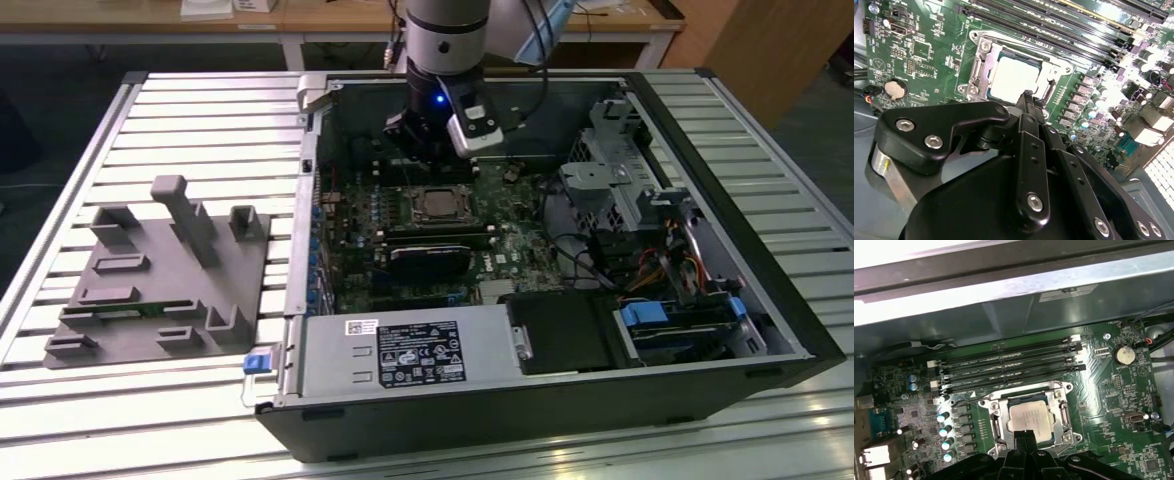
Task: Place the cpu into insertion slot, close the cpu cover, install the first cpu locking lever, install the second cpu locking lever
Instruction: 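Install the first cpu locking lever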
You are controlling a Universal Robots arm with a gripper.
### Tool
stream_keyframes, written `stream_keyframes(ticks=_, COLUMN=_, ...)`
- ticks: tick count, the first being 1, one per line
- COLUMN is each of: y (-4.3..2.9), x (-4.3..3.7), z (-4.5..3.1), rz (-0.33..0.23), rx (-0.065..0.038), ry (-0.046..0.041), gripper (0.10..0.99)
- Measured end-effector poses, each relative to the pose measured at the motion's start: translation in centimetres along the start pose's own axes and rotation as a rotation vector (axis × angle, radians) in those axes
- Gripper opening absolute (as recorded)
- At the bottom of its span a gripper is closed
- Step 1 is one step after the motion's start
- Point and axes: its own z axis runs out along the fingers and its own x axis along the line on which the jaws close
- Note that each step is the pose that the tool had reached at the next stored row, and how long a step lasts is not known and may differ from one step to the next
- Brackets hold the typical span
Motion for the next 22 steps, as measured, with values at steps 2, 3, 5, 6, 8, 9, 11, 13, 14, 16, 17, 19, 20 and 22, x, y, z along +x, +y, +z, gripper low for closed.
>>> stream_keyframes(ticks=2, y=-0.05, x=0.22, z=0.0, rz=0.0, rx=0.0, ry=0.0, gripper=0.106)
stream_keyframes(ticks=3, y=-0.07, x=0.34, z=-0.01, rz=0.0, rx=0.0, ry=0.0, gripper=0.106)
stream_keyframes(ticks=5, y=-0.12, x=0.58, z=-0.01, rz=0.0, rx=0.0, ry=0.0, gripper=0.106)
stream_keyframes(ticks=6, y=-0.15, x=0.7, z=-0.01, rz=0.0, rx=0.0, ry=0.0, gripper=0.106)
stream_keyframes(ticks=8, y=-0.21, x=0.97, z=-0.02, rz=0.0, rx=0.0, ry=0.0, gripper=0.106)
stream_keyframes(ticks=9, y=-0.24, x=1.11, z=-0.02, rz=0.0, rx=0.0, ry=0.0, gripper=0.106)
stream_keyframes(ticks=11, y=-0.29, x=1.39, z=-0.03, rz=0.0, rx=0.0, ry=0.0, gripper=0.106)
stream_keyframes(ticks=13, y=-0.35, x=1.68, z=-0.04, rz=0.0, rx=0.0, ry=-0.0001, gripper=0.106)
stream_keyframes(ticks=14, y=-0.38, x=1.8, z=-0.03, rz=0.0, rx=0.0, ry=-0.0001, gripper=0.106)
stream_keyframes(ticks=16, y=-0.43, x=2.04, z=-0.04, rz=0.0, rx=0.0, ry=-0.0001, gripper=0.106)
stream_keyframes(ticks=17, y=-0.45, x=2.14, z=-0.04, rz=0.0, rx=0.0, ry=-0.0001, gripper=0.106)
stream_keyframes(ticks=19, y=-0.5, x=2.36, z=-0.05, rz=0.0, rx=0.0, ry=-0.0001, gripper=0.106)
stream_keyframes(ticks=20, y=-0.52, x=2.47, z=-0.05, rz=0.0, rx=0.0, ry=-0.0001, gripper=0.106)
stream_keyframes(ticks=22, y=-0.58, x=2.73, z=-0.06, rz=0.0, rx=0.0, ry=0.0, gripper=0.106)
